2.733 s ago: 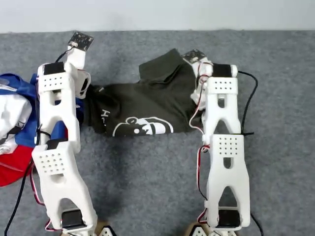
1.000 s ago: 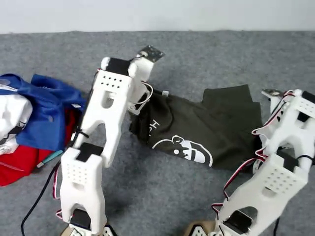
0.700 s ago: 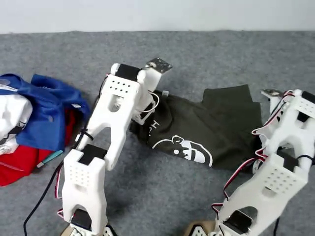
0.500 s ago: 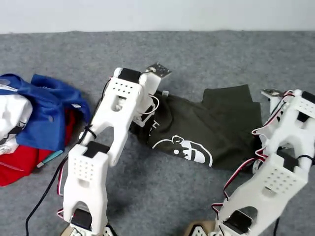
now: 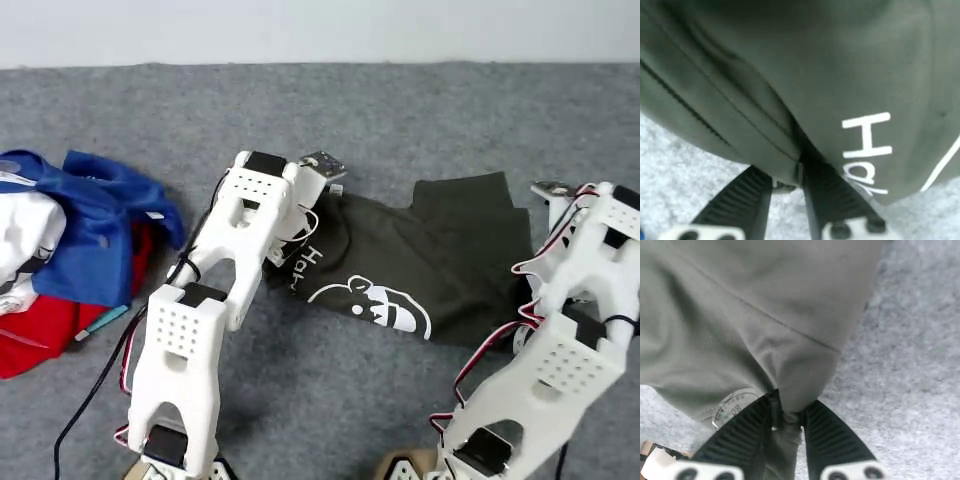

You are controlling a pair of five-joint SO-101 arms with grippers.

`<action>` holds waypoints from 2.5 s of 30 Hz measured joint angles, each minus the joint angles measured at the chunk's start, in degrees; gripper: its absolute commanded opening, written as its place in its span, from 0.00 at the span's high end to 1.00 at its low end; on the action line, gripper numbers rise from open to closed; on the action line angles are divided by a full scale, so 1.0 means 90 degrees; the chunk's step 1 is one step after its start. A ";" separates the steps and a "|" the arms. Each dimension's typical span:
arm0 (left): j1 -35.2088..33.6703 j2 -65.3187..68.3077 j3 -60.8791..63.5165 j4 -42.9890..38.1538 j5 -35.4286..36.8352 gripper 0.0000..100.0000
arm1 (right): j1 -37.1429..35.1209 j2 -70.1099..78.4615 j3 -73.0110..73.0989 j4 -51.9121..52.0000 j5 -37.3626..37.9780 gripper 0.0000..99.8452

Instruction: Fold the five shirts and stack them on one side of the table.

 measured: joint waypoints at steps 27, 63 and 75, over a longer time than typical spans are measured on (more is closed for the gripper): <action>-0.1641 0.0166 -0.1446 0.0635 -0.2716 0.99 | -0.0039 0.0000 0.0000 0.0039 0.0000 0.99; -0.2335 -0.0078 0.0869 0.0596 -0.3155 0.97 | -0.0049 0.0000 0.0020 0.0332 0.0000 0.88; -0.2422 -0.0244 0.0772 0.0606 -0.2784 0.90 | -0.0068 -0.1465 -0.0733 0.0733 0.0264 0.64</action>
